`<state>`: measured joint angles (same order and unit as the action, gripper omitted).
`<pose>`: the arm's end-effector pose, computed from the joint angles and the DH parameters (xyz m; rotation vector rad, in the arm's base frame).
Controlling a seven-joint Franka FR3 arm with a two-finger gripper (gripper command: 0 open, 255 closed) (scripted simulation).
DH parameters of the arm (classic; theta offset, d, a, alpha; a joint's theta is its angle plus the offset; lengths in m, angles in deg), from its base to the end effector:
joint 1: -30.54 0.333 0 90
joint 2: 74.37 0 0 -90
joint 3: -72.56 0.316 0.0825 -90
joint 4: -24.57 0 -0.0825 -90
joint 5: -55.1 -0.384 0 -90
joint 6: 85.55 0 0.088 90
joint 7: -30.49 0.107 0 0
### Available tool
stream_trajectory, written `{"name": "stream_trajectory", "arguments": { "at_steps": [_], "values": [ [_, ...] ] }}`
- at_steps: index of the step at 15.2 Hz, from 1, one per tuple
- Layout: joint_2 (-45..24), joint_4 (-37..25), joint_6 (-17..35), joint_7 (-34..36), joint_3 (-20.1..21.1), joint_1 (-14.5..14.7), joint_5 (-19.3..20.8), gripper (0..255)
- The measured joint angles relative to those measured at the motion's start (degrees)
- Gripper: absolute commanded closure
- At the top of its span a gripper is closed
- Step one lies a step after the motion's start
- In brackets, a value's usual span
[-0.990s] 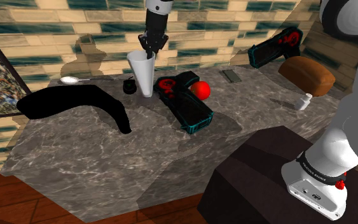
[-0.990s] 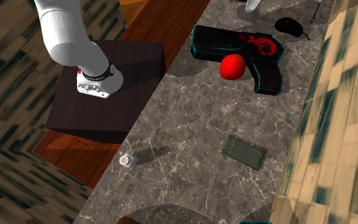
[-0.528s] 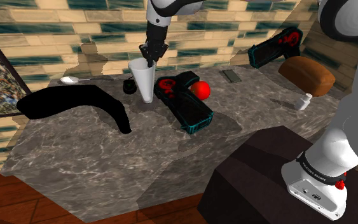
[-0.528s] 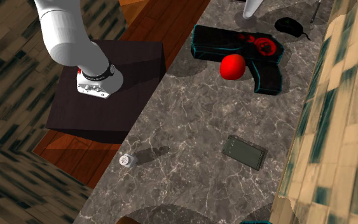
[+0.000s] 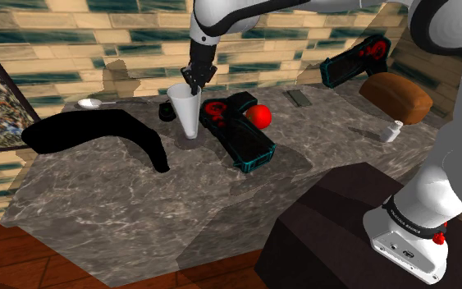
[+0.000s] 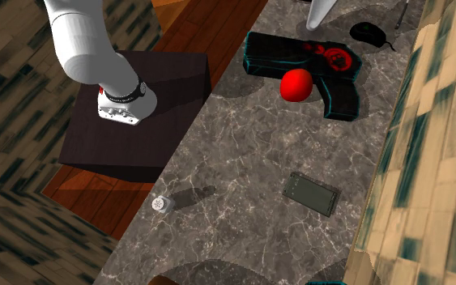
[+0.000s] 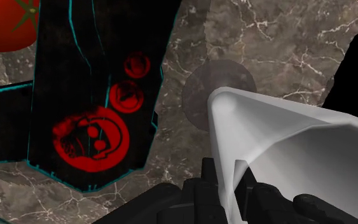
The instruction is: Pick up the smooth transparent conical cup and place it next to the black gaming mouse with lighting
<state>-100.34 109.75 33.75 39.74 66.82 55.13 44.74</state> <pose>0.6584 0.2462 0.4276 -2.9807 -0.1546 -0.1663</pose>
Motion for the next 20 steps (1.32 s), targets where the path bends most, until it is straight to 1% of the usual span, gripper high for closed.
{"name": "stream_trajectory", "arguments": {
  "at_steps": [3,4,10,15,20],
  "values": [
    [0.01,0.07,0.07,-0.02,0.0,-0.01,-0.01,255],
    [0.0,0.06,0.07,-0.02,0.0,-0.01,-0.01,0],
    [0.04,0.06,0.1,-0.02,0.0,-0.01,-0.01,0],
    [2.52,-2.57,-4.95,0.2,-0.34,-0.38,0.41,0],
    [2.67,-3.09,-5.68,0.34,-0.34,-0.35,0.48,0]
  ]
}}
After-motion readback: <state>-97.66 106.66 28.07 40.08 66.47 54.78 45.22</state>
